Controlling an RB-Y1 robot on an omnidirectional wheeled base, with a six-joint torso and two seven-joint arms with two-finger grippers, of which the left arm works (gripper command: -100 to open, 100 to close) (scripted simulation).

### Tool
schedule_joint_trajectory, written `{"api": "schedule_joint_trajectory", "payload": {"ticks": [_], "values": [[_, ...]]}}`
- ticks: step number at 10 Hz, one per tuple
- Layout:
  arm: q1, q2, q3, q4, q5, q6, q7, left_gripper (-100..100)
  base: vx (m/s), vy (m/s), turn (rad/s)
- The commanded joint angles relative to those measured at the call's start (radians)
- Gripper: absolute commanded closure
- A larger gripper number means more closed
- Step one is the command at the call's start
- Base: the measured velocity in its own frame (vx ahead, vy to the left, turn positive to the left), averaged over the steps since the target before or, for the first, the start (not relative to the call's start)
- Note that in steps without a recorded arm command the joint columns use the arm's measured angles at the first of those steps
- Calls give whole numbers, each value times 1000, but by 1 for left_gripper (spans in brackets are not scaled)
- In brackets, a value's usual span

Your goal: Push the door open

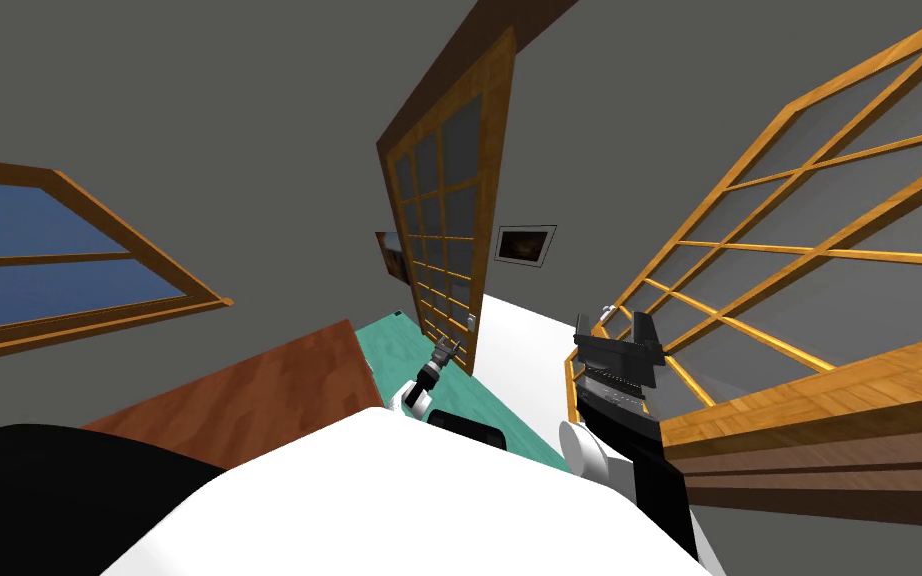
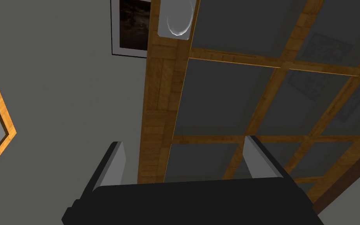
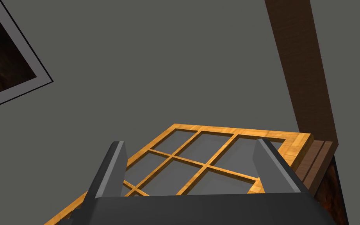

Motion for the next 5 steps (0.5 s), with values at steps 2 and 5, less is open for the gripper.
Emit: {"api": "schedule_joint_trajectory", "payload": {"ticks": [2, 5], "values": [[-25, -12, -4, 63, -5, -15, -52, -100, 62, 71, -52], [-43, -24, -12, 119, -11, -27, -106, -100, 68, 57, -51]]}}
